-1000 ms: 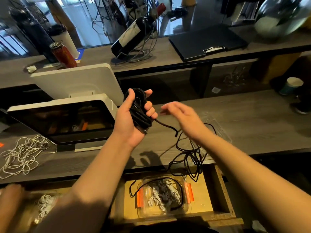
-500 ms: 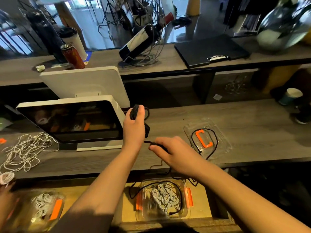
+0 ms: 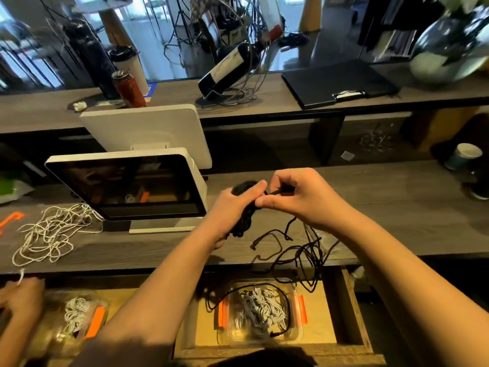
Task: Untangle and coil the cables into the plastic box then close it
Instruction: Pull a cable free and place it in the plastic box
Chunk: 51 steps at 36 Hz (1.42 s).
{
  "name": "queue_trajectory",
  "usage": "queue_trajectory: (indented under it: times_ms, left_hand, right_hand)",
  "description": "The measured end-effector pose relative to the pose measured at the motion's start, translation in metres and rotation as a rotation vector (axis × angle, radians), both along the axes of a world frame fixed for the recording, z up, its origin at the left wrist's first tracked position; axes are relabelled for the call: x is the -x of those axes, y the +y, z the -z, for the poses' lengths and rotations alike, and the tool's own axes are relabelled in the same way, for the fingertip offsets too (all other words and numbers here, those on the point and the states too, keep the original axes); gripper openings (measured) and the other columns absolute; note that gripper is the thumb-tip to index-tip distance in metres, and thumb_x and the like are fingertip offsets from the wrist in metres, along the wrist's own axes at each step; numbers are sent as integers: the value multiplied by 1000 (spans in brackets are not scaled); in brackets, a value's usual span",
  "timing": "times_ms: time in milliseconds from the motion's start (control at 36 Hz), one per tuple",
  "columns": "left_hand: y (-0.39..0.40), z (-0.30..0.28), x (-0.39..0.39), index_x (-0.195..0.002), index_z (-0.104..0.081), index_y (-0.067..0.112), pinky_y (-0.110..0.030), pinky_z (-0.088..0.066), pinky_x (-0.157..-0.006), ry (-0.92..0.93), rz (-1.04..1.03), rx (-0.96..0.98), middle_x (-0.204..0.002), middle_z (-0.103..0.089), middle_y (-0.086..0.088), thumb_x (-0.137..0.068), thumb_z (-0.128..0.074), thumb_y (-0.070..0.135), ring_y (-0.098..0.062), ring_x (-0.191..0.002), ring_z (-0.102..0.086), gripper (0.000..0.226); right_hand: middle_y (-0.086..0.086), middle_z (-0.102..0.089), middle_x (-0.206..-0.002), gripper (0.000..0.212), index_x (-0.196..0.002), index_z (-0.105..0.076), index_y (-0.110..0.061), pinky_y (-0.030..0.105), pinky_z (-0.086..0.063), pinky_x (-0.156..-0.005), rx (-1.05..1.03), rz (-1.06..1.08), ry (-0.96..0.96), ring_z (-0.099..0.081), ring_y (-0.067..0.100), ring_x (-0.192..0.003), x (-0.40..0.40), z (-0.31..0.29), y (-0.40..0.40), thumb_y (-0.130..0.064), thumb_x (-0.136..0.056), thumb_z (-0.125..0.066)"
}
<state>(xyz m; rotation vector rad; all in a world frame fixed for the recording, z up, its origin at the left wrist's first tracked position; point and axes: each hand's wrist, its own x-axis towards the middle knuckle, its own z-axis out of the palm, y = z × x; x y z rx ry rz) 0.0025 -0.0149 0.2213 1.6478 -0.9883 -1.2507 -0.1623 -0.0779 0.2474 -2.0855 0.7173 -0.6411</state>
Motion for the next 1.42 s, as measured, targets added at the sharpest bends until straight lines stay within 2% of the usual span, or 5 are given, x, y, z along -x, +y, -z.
queue_trajectory:
  times_ms: [222,389,611,750,1417]
  left_hand:
    - [3,8,-14,-119,-63,10,-19,-45,-61,702,-447,221,-71,-43,9,-93,-62,46,-3,-61,-51,44]
    - [10,6,5,-109,-65,24,-24,-45,-74,-201,-264,134,-100,-66,2,-98,-50,55,-16,-99,-62,35]
    - [27,2,14,-136,-55,25,-35,-57,-86,72,341,-122,-108,-69,-8,-41,-14,109,-12,-91,-67,134]
    - [32,-5,15,-116,-70,15,-21,-50,-68,-37,621,-52,-95,-71,2,-71,-65,77,-12,-81,-62,77]
    - [45,-11,52,-109,-76,17,-44,-57,-93,595,-335,271,-113,-72,-11,-85,-55,58,-26,-115,-66,52]
  right_hand:
    - [-8,-55,-66,26,-93,-62,-21,20,-43,-56,-402,-207,294,-50,3,-56,7,4,36,-46,-95,-56]
    - [-6,-67,-81,9,-92,-68,-24,22,-51,-69,-146,-169,251,-62,3,-73,-2,-2,48,-32,-94,-65]
    - [-4,-68,-81,28,-91,-70,-18,32,-58,-66,20,35,48,-66,9,-75,8,-4,22,-44,-81,-69]
    - [2,-65,-72,27,-80,-68,-14,21,-50,-62,-28,183,-74,-60,7,-65,22,-1,13,-40,-80,-74]
    - [14,-68,-95,60,-103,-65,-11,37,-54,-68,-578,279,-387,-67,29,-84,-19,32,71,-67,-87,-51]
